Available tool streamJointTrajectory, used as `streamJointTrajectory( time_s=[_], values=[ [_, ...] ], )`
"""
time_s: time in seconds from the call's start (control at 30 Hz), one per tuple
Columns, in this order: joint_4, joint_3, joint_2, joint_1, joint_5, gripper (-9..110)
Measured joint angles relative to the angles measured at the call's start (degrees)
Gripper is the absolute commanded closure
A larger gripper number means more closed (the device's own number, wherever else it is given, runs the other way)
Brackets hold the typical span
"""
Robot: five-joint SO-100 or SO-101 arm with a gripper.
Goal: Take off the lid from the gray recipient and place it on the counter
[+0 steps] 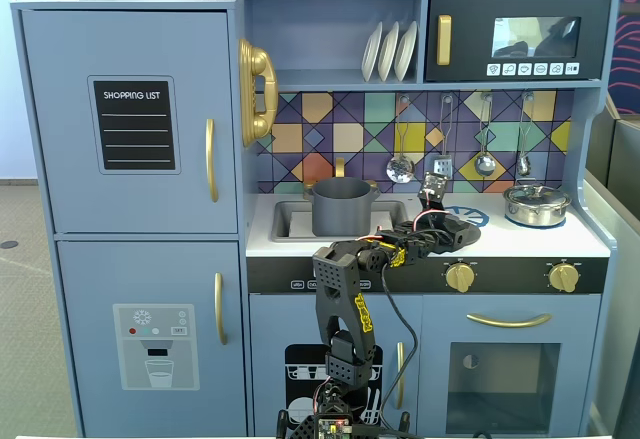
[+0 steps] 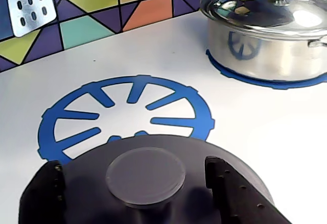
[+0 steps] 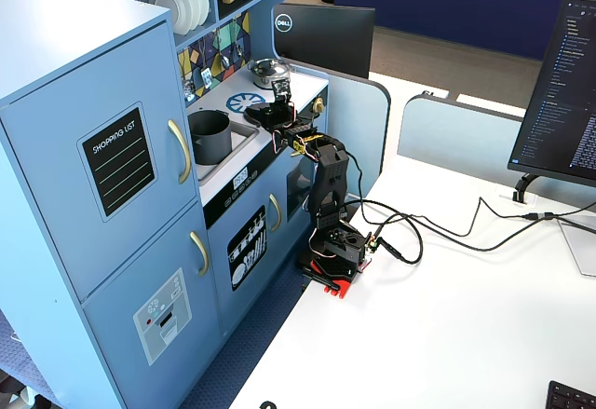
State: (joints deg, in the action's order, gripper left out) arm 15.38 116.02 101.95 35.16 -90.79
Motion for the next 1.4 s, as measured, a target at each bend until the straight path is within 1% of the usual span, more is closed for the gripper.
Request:
streamJointTrajectory(
  time_s=[0.13, 0.2, 0.3, 0.4, 0.53, 0.6, 0.67, 0.77, 0.87, 1.0, 1.1, 1.27, 1.4],
  values=[
    [-1.67, -1.41, 2.11, -0.18, 0.00, 73],
    [-3.60, -2.90, 4.04, -0.18, 0.00, 77],
    [-10.99, -4.83, 9.67, -1.49, 0.00, 82],
    [-24.08, -5.27, 18.28, -4.39, 2.20, 90],
    [-48.16, -4.57, 33.31, -10.11, 5.80, 100],
    [-60.47, -2.37, 40.96, -14.06, 5.27, 101],
    [-70.05, 0.97, 47.64, -17.75, 4.31, 102],
    [-78.31, 6.94, 56.25, -22.24, 2.72, 102],
    [-81.65, 13.89, 62.40, -26.02, 1.41, 102],
    [-81.30, 24.70, 66.71, -30.32, 2.11, 102],
    [-77.08, 33.84, 67.94, -32.61, 3.78, 102],
    [-65.57, 47.46, 69.87, -36.12, 5.54, 102],
    [-63.02, 53.88, 70.93, -36.56, 5.54, 102]
  ],
)
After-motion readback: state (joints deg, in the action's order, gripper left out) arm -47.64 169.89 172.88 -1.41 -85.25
